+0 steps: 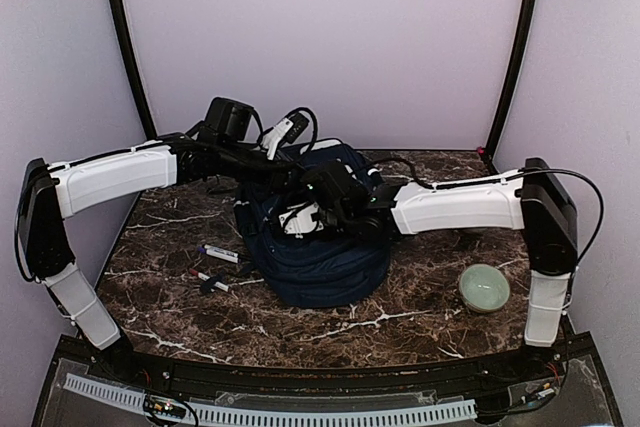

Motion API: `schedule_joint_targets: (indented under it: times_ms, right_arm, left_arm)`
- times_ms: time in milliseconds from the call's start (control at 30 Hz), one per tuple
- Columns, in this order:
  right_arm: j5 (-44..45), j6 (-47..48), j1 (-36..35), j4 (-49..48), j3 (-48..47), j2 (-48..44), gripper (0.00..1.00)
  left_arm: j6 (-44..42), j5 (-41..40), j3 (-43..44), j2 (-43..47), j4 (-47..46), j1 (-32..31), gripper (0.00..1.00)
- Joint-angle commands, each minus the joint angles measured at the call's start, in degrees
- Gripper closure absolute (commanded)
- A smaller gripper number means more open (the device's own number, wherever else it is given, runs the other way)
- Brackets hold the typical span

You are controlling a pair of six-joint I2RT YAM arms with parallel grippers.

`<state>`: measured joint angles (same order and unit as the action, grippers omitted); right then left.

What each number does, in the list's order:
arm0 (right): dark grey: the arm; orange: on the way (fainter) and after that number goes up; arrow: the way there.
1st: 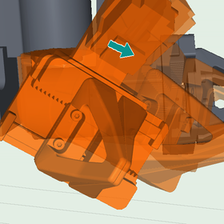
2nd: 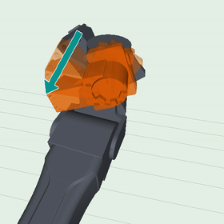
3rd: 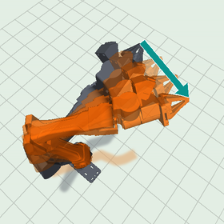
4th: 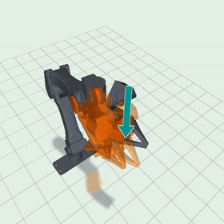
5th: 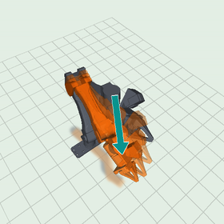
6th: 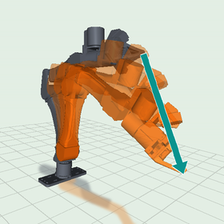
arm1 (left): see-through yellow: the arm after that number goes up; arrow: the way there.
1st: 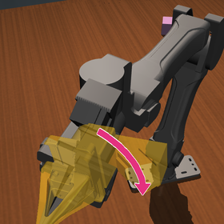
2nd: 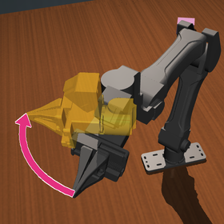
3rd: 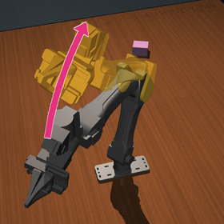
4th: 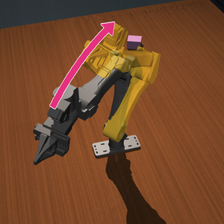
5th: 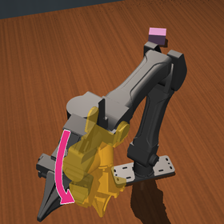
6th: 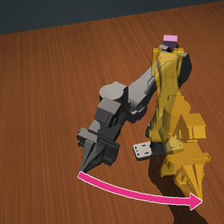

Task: Pack the student bag
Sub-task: Place the pen in the upper front pocket of the bag, then pass from the left arm to the right

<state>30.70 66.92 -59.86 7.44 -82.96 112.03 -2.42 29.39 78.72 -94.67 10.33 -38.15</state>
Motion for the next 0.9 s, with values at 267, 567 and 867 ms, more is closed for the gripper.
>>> schedule_joint_targets:
  times_ms: [267, 567, 867]
  right_arm:
    - [-16.92, -22.59, 0.27, 23.49, -2.98, -13.12, 0.45]
    - [-19.47, -33.75, 2.57, 25.78, 2.97, -24.19, 0.43]
    - [-27.53, -37.24, 10.93, 21.86, -0.63, -22.26, 0.35]
  left_arm:
    - [-0.9, -4.19, 1.97, 3.23, -6.25, -0.68, 1.0]
    - [-0.44, -4.61, 1.81, 1.93, -6.51, -0.62, 1.0]
    - [-0.04, -3.88, 1.8, 1.07, -6.65, -0.61, 1.0]
